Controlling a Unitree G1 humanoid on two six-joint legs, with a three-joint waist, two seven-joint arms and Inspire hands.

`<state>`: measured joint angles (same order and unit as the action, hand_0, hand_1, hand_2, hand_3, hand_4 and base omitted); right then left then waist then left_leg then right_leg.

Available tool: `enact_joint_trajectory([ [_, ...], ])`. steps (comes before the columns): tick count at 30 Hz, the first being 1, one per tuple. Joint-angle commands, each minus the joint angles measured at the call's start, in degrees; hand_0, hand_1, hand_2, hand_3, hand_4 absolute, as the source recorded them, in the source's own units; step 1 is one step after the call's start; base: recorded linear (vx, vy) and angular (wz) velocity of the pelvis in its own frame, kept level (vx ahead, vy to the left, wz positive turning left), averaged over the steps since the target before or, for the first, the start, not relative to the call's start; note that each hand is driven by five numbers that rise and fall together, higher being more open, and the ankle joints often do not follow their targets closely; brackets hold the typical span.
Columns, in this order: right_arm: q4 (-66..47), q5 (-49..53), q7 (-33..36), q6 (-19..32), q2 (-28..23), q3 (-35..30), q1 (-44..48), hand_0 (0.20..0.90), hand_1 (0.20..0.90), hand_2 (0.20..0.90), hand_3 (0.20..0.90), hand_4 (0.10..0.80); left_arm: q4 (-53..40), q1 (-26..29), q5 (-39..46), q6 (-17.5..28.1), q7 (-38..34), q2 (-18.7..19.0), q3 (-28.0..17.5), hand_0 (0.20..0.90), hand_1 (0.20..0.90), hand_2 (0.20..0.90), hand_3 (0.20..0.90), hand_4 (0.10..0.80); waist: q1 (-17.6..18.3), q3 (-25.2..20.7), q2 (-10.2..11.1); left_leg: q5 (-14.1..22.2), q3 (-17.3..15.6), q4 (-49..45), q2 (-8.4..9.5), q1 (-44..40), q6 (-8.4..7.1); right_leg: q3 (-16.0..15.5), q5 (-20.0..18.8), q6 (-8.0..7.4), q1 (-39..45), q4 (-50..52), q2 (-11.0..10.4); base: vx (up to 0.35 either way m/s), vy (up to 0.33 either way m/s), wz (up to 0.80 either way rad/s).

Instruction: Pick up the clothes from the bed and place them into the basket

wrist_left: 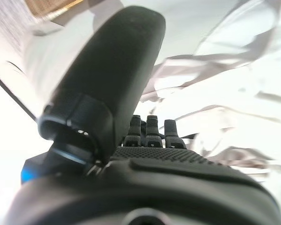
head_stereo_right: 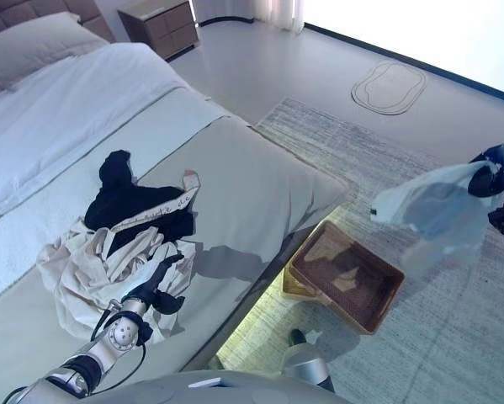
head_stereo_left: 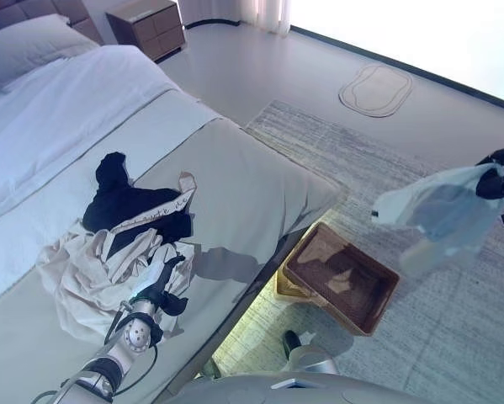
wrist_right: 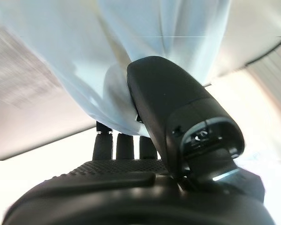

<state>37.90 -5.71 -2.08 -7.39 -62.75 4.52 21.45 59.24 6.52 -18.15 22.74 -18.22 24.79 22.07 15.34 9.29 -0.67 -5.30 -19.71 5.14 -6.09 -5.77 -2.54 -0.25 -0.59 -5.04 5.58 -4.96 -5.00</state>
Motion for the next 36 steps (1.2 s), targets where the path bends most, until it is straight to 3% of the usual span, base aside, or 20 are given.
enact_joint_trajectory([
  [1, -1.4, 0.2, 2.4, 5.6, -2.6, -4.7, 4.6, 0.3, 0.3, 0.3, 0.2, 0.1, 0.5, 4.1, -0.3, 3.0, -1.3, 3.0, -0.8, 0.9, 0.9, 0.9, 0.9, 0.8, -3.3, -4.6, 2.6, 10.5, 1.6, -5.7, -2.53, -4.0, -2.37, -1.4, 0.5, -1.4, -6.4, 6.7, -0.1, -0.018, -0.035, -0.08],
  [13, 1.1, -1.0, 2.1, 4.5, 3.0, -4.7, 0.5, 0.3, 0.3, 0.3, 0.2, 0.1, -0.5, 4.2, -1.0, 2.3, 0.8, 2.9, -0.5, 0.9, 0.9, 0.9, 0.9, 0.8, -3.2, -4.1, 1.2, 10.2, 0.7, -4.7, -2.05, -4.0, -2.54, -2.0, -0.4, -1.81, -7.5, 6.2, -0.4, -0.005, -0.015, -0.01],
  [32, 6.8, -3.6, 2.6, 5.0, 9.5, -2.2, -1.4, 0.3, 0.3, 0.3, 0.2, 0.1, -1.3, 4.7, -0.8, 1.8, 1.4, 2.2, 0.2, 0.9, 0.9, 0.9, 0.9, 0.8, -5.0, -2.7, -0.1, 9.9, 2.1, -4.0, -1.21, -3.2, -2.26, -3.3, -0.5, -2.1, -7.6, 6.0, -1.0, -0.003, -0.003, 0.03],
  [33, 7.6, -4.4, 2.2, 5.0, 9.9, -1.8, -1.2, 0.9, 0.9, 0.9, 0.9, 0.8, -1.2, 4.7, -0.8, 1.7, 1.3, 2.2, 0.3, 0.9, 0.9, 0.9, 0.9, 0.8, -5.1, -2.7, -0.1, 9.9, 2.2, -4.0, -1.19, -3.2, -2.26, -3.4, -0.5, -2.1, -7.6, 6.0, -1.0, 0.01, -0.013, 0.07],
  [36, 9.1, -4.9, 1.3, 4.2, 10.6, -0.7, -0.9, 0.9, 0.9, 0.9, 0.9, 0.8, -1.2, 4.9, -0.7, 1.7, 1.3, 2.2, 0.3, 0.9, 0.9, 0.9, 0.9, 0.8, -5.4, -2.5, -0.3, 9.8, 2.5, -4.0, -1.13, -3.2, -2.25, -3.5, -0.5, -2.08, -7.5, 6.0, -1.1, 0.011, -0.005, 0.04],
])
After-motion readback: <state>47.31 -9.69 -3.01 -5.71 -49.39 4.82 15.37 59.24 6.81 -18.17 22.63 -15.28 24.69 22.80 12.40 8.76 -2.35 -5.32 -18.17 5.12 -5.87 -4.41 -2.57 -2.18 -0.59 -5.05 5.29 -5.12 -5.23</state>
